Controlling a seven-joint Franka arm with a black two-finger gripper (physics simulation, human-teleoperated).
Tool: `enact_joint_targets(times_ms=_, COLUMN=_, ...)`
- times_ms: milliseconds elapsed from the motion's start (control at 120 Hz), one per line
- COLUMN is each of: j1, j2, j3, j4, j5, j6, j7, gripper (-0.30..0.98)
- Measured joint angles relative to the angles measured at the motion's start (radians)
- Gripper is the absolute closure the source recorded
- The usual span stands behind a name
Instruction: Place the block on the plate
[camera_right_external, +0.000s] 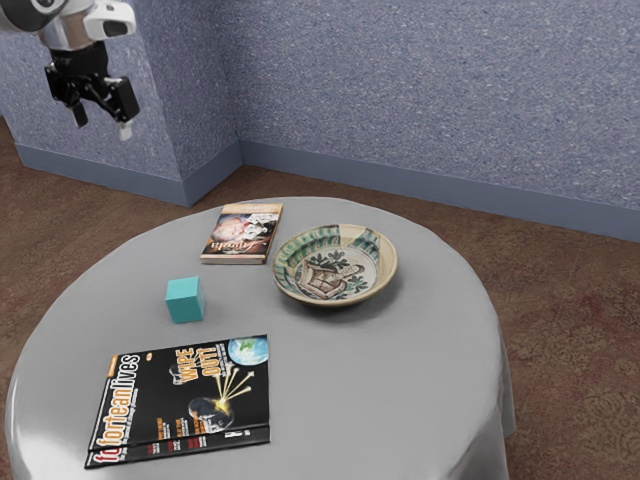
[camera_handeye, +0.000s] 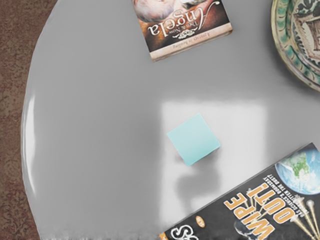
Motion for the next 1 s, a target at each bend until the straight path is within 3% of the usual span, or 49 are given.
enact_joint_targets(times_ms=158, j1=-0.019, j2=0.023, j3=0.005, j4=-0.012, j5=-0.021, j6=-0.002, j7=0.001, gripper=0.0)
enact_joint_targets(times_ms=308, j1=-0.105, j2=0.037, j3=0.103, j4=-0.124, j5=-0.074, j6=0.062, j7=-0.062, gripper=0.0)
enact_joint_targets(times_ms=483, j1=-0.072, j2=0.119, j3=0.132, j4=-0.199, j5=-0.139, j6=0.164, j7=-0.158, gripper=0.0)
enact_joint_targets(times_ms=808, j1=-0.06, j2=0.351, j3=0.159, j4=-0.177, j5=-0.259, j6=0.268, j7=-0.285, gripper=0.0)
enact_joint_targets(times_ms=1000, j1=-0.053, j2=0.419, j3=0.158, j4=-0.164, j5=-0.315, j6=0.295, j7=-0.333, gripper=0.0)
